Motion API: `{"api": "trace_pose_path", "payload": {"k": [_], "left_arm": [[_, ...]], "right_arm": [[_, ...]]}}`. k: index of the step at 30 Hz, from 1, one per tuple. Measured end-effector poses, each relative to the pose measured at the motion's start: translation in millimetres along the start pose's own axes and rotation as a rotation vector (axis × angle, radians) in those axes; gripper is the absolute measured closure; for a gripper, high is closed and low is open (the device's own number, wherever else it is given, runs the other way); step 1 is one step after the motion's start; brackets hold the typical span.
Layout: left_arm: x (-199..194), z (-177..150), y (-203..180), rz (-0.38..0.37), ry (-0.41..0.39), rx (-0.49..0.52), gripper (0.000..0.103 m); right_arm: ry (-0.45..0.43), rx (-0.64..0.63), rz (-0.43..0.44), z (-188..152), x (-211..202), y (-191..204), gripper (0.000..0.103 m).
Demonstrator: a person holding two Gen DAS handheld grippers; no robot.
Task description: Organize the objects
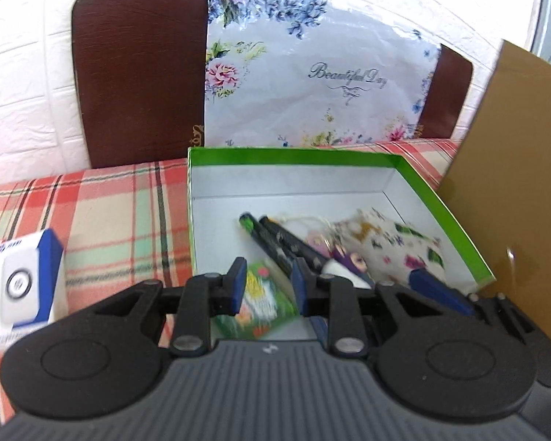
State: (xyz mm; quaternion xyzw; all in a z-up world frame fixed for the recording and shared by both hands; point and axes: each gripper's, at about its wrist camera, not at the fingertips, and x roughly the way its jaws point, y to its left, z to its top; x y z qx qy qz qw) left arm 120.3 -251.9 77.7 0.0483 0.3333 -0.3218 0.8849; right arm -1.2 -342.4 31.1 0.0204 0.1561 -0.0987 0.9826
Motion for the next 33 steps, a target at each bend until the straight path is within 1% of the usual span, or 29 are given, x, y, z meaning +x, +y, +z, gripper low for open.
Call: {"api": "trace_pose_path", "payload": {"k": [2,4,8,11,14,19,22,33], "left_arm": [[-12,-9,-4,0.013,-0.008,0.020,0.069],[-20,-17,-7,0.021,-0.009,0.026,0.068],[-31,-36,-8,0.037,0.021,0.026,0.067],[-36,-51,-7,0.079,0.042,0.037,0.066],[-39,-62,1,0.104,0.067,0.017,0.066],[-45,-78,15,0.161,0.085,0.003,0.065],[-51,-85,27,0.182,0.085,-0.018,0.065],[-67,-97,88,0.277,0.072,-0.111,0.062]], "right_arm": [[0.002,0.011,-0.007,-3,-9,-2,0.047],[0.022,0.027,-0.010,-8,-18,-4,0.046],[0.101,0.065,0.004,-16,-29,-5,0.046],[0.157,0.091,0.018,-24,-38,-4,0.046],[0.198,0.094,0.038,-29,-40,0,0.046],[0.200,0.059,0.070,-26,-51,15,0.046],[0.199,0.038,0.089,-24,-52,25,0.046],[0.218,-0.103,0.192,-26,-47,84,0.045]]}}
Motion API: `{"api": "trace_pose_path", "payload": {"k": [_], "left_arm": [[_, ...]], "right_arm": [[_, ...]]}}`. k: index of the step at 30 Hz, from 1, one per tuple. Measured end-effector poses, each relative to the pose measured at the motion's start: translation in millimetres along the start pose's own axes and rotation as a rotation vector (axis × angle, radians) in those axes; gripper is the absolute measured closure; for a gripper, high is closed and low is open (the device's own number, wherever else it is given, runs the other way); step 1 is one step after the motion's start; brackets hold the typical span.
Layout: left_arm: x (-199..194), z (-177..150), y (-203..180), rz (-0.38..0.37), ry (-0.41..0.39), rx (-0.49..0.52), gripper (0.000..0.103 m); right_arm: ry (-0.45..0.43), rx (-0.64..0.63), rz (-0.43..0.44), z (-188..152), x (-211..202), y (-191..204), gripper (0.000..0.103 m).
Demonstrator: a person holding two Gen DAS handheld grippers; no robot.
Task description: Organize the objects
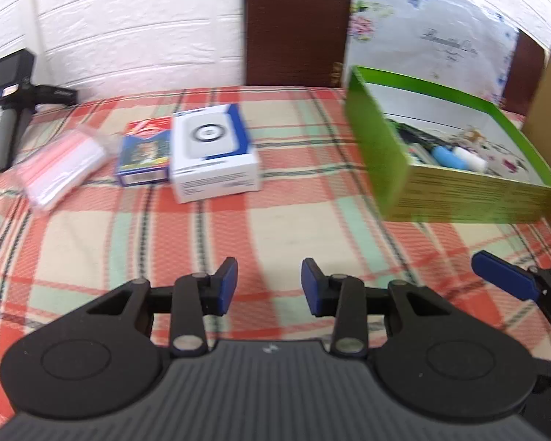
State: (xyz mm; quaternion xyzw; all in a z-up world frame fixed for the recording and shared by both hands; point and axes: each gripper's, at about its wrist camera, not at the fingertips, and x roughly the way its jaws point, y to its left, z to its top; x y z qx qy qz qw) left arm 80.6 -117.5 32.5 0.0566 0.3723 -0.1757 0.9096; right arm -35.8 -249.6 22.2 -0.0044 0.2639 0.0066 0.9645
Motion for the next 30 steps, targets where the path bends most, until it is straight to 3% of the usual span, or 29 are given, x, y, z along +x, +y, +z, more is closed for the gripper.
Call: {"api": "trace_pose_path", "payload": {"k": [11,15,16,19,24,28,30], "left_arm": [[13,-5,66,0.105,-0.020,-0.072,0.060],[18,-10,103,0.187,-0.050,-0.126,0.055],[19,-11,114,0.200,-0.055,-0.150,0.055],[18,-16,141,0.221,-0.103,-0.204,0.053],[20,-32,158,0.196,-0.207,-0.231,0.046],[24,-31,152,0.206,-0.223,-0.203,0.040],[25,-31,151,0.206,-0.224,-0.197,0.039]], "right_arm": [[0.056,-0.112,0.092,14,36,52,0.044],[0.079,-0.134,0.131,26,59,71,0.042],[0.077,-0.141,0.138,30,65,75,0.040],[0.053,-0.132,0.138,47,87,83,0.010],[0.058,-0.077,0.153,77,132,91,0.004],[0.113,-0.078,0.115,85,173,100,0.005],[0.155,-0.065,0.081,81,191,97,0.014]]}}
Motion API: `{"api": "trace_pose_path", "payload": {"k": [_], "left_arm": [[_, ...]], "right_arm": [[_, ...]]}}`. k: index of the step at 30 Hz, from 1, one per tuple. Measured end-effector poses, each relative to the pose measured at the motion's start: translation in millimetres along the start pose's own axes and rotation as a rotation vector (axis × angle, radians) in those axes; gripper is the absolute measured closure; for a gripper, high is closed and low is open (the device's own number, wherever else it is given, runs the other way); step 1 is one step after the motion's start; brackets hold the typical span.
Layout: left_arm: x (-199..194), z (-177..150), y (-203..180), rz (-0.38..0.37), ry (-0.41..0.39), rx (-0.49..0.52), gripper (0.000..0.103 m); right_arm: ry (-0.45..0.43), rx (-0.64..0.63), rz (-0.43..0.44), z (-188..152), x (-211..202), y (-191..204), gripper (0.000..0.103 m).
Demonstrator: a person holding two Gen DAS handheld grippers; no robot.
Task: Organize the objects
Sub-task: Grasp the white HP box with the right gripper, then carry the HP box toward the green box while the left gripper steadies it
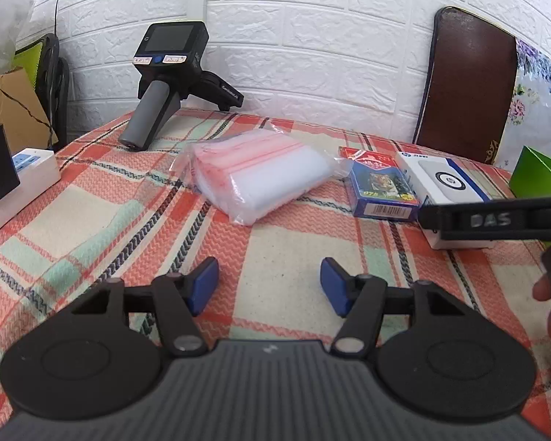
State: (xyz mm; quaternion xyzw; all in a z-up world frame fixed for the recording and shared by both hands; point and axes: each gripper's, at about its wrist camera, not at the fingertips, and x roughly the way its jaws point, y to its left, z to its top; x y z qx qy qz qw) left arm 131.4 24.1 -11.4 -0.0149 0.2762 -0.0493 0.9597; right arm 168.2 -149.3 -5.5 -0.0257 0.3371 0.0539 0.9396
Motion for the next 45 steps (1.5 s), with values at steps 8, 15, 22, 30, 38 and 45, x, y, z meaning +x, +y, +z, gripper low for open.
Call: {"api": "trace_pose_path", "payload": {"k": [8,15,22,30,38,45], "left_arm": [[0,-2,1,-0.008,-0.001,0.003,0.037],[-3,1,-9,0.002,0.024,0.045,0.036],[-23,15,-81,-0.311,0.082,0.084,0.036],[-22,14,-183,-0.606,0.220,0.175,0.035],[-18,-3,-208,-0.663,0.326,0.187,0.035],[-35,-3,-211,-0.694,0.350,0.143,0.040]], "right_arm": [[0.039,-0.028,0.058,-45,-36,-18,0.023],[0.058,-0.164,0.185,-105,-122,-58,0.022],[-0.003,-0.161,-0.099,-143,-181,-118,0.016],[-0.064,-0.027,-0.171,-161,-210,-153,0.013],[-0.038,0.091,-0.073,-167,-187,-158,0.015],[-0.052,0.134,-0.017,-164,-181,-158,0.034]]}}
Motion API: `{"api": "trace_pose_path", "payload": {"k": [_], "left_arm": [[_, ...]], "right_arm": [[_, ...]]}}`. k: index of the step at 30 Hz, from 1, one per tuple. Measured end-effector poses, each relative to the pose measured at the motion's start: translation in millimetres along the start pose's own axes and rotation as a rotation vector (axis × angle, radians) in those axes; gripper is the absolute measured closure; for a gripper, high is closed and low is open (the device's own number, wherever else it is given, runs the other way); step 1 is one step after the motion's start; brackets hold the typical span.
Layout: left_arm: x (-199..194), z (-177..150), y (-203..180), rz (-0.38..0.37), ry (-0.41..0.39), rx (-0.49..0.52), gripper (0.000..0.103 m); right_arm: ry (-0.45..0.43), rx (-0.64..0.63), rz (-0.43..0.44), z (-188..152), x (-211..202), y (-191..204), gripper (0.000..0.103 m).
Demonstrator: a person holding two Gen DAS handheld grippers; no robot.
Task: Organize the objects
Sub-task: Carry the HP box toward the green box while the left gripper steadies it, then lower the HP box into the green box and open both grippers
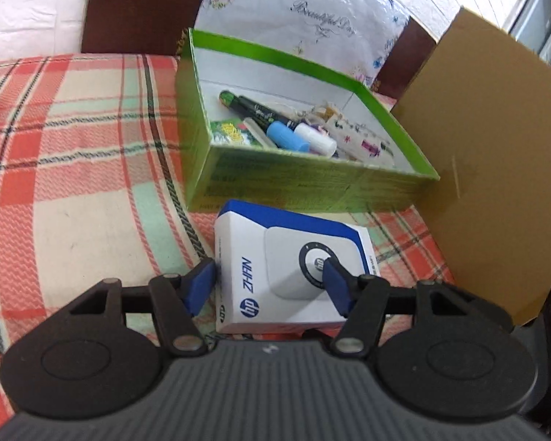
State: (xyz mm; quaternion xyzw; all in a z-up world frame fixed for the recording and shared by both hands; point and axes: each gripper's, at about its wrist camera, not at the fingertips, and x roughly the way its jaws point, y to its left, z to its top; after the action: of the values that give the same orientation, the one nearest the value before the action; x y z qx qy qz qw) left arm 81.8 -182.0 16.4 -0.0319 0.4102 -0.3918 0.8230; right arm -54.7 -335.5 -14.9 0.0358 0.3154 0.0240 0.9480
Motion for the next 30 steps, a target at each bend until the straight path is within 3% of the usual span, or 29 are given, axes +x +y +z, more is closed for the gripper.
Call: {"api": "trace_pose_path", "payload": {"k": [6,11,15,17,19,20,23,26,30], "left_arm": [[-31,40,-20,-0.058,-0.113,0.049,0.040],[-7,87,-43,-0.002,-0.172,0.127,0.040],[25,116,-45,0.045,-0.173,0.147,0.040],[42,124,-40,0.085,-0.162,0.146,0.040],[58,127,-37,0.179,-0.148,0.134,0.040],[62,127,-35,0.201,-0.139,0.121,0.040],[61,116,-31,0.222,-0.134,0.111,0.040],[54,101,-36,0.270,-0.139,0.153,0.040],[36,87,-45,0.281,-0.143,0.175,0.039]], "right_arm": [[-0.188,-0.031,-0.018,24,-38,-2,0.038],[-0.240,-0.036,-0.087,69,-10,-20,0.038],[-0.222,0.005,-0.118,96,29,-38,0.038],[-0.241,0.013,-0.176,104,47,-45,0.030],[-0.244,0.012,-0.282,108,67,-52,0.025],[-0.231,0.031,-0.293,107,74,-55,0.026],[-0.234,0.116,-0.250,98,72,-63,0.026],[-0.249,0.127,-0.257,82,59,-59,0.025],[-0.274,0.172,-0.242,60,29,-49,0.023]]}}
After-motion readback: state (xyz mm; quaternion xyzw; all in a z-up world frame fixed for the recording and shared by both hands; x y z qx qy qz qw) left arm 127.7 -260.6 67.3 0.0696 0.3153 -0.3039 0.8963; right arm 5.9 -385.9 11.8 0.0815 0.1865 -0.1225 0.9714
